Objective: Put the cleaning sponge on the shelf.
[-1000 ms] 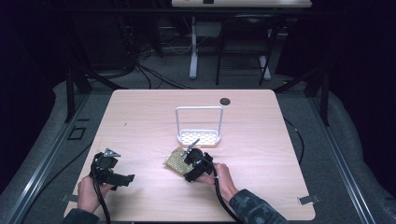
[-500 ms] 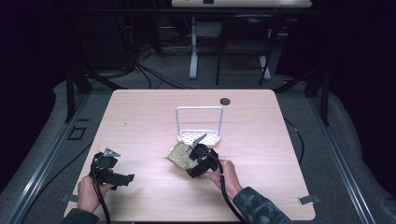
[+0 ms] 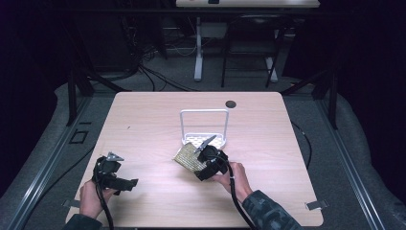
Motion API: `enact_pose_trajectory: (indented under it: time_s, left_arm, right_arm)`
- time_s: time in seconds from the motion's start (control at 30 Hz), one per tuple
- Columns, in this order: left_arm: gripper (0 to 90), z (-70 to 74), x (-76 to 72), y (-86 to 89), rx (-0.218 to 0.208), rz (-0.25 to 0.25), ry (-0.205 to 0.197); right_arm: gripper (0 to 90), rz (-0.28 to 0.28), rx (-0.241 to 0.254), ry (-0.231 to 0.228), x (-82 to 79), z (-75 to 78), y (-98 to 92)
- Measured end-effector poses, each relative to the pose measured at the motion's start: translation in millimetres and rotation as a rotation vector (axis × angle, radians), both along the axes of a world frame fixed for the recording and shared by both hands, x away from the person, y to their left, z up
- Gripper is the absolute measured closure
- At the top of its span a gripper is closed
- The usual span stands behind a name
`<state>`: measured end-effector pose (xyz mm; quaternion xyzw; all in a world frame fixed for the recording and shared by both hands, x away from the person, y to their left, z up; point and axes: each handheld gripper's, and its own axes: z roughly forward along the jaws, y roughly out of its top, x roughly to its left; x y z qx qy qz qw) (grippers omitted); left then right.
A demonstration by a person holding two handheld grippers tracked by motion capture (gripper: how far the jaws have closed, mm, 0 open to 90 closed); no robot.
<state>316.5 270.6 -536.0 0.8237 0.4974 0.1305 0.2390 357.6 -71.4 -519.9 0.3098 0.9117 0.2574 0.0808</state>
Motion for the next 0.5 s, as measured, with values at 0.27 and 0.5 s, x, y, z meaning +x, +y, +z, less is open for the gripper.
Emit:
enact_pose_trajectory:
  time_s: [0.27,0.5]
  left_arm:
    - [0.0,0.4,-0.6,-0.1,-0.004,0.004,-0.002]
    - [0.0,0.2,-0.4,0.2,-0.002,0.006,-0.003]
  right_arm:
    - [31.0,-0.021,0.001,-0.009,2.5,6.7,-8.6]
    - [31.2,-0.042,0.007,-0.017,5.9,10.5,-16.8]
